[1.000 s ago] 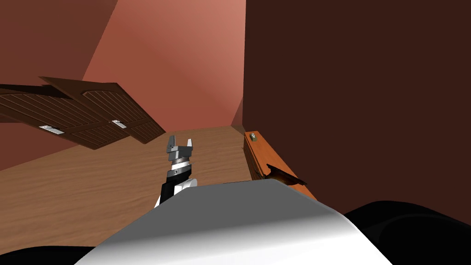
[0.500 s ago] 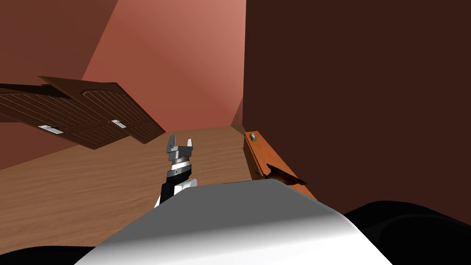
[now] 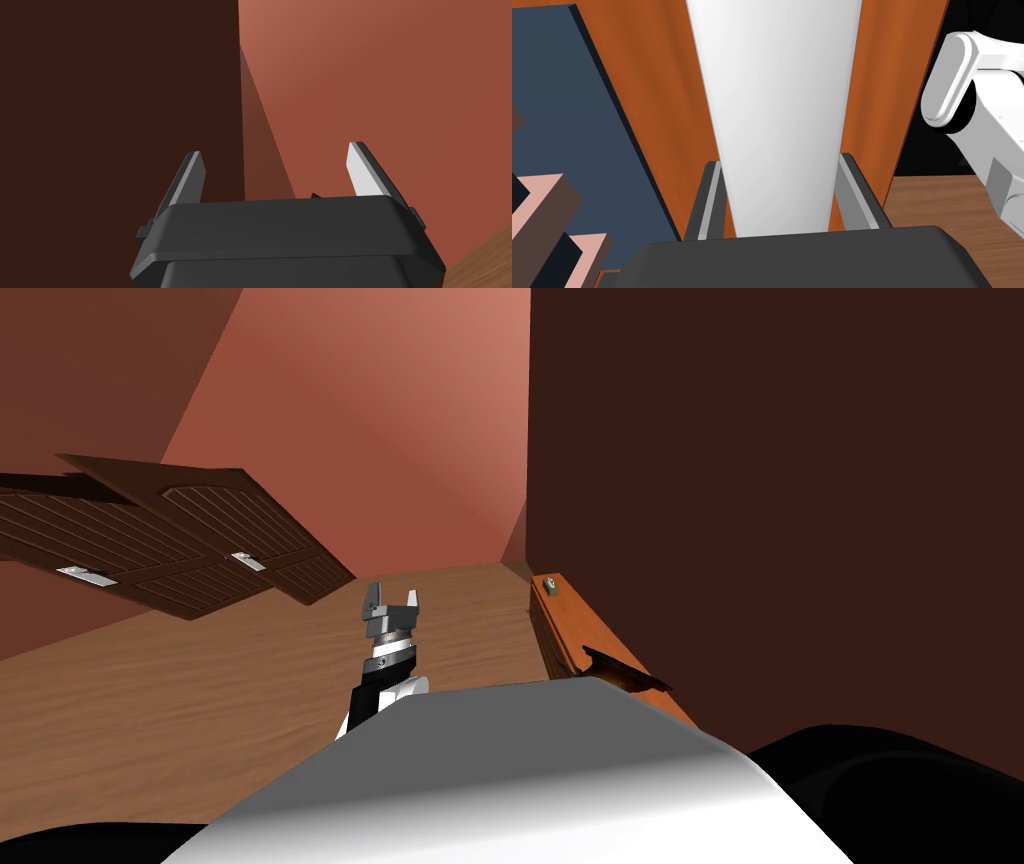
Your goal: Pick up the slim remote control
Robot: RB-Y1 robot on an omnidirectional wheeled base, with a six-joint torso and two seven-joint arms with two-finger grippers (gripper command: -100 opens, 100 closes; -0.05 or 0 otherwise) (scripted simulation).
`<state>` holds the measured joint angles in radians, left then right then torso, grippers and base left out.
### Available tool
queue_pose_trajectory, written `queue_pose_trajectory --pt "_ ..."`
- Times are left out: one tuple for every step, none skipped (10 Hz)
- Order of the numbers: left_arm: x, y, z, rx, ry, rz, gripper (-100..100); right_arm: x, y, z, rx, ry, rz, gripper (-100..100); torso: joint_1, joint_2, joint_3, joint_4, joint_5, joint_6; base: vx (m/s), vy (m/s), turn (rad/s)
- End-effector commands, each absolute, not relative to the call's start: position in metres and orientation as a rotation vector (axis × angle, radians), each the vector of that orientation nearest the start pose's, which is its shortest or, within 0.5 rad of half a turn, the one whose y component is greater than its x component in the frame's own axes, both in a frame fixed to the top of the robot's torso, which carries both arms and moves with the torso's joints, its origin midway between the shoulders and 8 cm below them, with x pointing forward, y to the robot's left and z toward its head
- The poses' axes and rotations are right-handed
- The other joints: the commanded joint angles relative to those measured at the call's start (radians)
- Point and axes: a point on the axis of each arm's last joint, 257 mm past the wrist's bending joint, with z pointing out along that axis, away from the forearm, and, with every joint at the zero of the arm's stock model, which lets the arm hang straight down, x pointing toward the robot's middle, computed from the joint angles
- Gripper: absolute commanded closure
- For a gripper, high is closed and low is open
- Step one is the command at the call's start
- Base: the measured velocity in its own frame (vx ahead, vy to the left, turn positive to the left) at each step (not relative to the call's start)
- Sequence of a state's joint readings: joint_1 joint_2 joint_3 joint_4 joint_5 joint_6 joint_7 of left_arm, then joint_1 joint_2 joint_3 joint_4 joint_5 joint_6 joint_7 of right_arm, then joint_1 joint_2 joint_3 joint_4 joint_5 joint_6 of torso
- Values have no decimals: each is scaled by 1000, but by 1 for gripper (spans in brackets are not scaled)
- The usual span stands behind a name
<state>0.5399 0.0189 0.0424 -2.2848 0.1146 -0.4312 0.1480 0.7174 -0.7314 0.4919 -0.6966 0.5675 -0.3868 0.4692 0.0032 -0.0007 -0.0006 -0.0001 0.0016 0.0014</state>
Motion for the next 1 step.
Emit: queue_pose_trajectory --pt "346 311 1 -849 570 -1430 0 -197 -481 -578 -101 3105 2 0 0 0 0 0 0 0 0 0 0"
